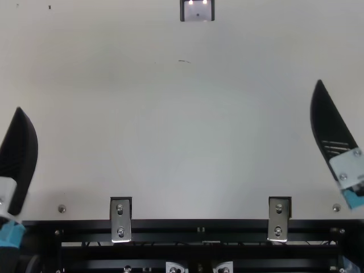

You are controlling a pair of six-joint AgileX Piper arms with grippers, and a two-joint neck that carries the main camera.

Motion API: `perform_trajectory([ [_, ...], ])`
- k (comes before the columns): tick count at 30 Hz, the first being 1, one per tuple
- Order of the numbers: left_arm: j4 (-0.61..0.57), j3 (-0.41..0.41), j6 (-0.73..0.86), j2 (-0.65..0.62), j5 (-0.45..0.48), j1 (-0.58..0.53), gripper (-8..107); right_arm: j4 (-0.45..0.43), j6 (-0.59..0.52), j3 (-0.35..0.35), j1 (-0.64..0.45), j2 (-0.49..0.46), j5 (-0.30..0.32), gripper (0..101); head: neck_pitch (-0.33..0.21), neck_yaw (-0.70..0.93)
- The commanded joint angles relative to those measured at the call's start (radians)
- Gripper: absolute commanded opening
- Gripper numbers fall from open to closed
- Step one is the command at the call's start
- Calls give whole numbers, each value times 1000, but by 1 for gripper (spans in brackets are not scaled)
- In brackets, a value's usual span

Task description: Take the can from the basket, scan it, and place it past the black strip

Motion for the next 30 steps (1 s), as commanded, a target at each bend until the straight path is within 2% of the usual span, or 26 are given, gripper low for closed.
perform_trajectory([
  [1,-26,51,15,-50,0,11,90,-30,34,27,-4,-50,-4,101,-9,10],
  [7,-112,135,80,-147,13,60,90,-101,112,96,-26,-159,7,101,-9,10],
  [15,-244,221,190,-277,86,158,90,-182,208,165,-64,-280,58,101,-9,10],
  [16,-218,211,169,-253,69,137,90,-193,220,169,-70,-291,67,101,-9,10],
  [19,-244,221,190,-276,87,157,90,-195,221,170,-70,-293,72,101,-9,10],
  [30,-219,226,207,-267,70,141,90,-195,221,171,-70,-293,69,101,-9,10],
])
